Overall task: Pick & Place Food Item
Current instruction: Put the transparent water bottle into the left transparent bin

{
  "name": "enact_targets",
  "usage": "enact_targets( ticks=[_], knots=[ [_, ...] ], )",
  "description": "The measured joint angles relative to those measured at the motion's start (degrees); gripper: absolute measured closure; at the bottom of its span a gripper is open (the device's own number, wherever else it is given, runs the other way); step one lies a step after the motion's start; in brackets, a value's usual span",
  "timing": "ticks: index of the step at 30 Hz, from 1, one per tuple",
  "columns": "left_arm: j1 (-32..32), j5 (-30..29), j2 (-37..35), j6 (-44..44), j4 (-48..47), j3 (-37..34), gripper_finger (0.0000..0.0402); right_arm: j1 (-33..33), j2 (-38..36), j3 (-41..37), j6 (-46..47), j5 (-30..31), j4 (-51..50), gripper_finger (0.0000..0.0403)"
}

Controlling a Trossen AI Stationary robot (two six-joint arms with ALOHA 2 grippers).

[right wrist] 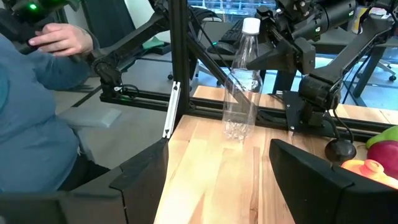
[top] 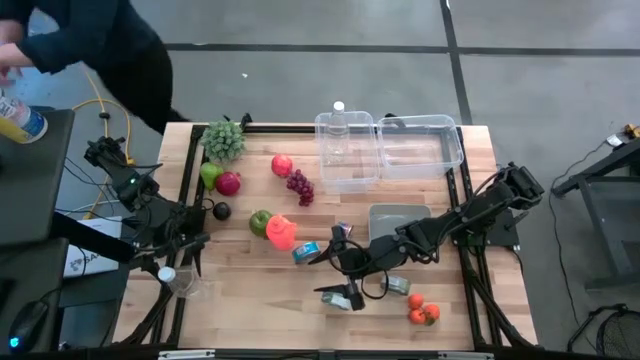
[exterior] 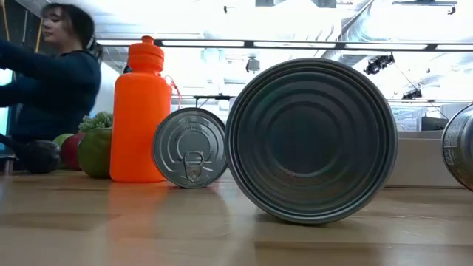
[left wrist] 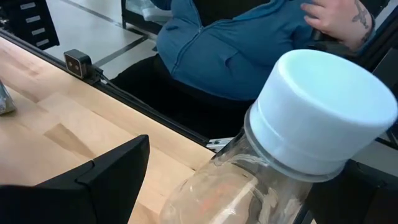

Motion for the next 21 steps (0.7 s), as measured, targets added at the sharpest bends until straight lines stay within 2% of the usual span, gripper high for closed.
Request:
enact_targets(
  ticks=[12, 21],
  knots=[
    [0.07, -0.39, 0.0, -3.66, -0.02, -0.02, 0.0039, -0.07, 0.0, 0.0, -0.1, -0.01, 0.04, 0.0133],
    [0.07, -0.42, 0.0, -3.24, -0.02, -0.02, 0.0039, 0.09, 0.0, 0.0, 0.47, -0.02, 0.09, 0.0133]
  ],
)
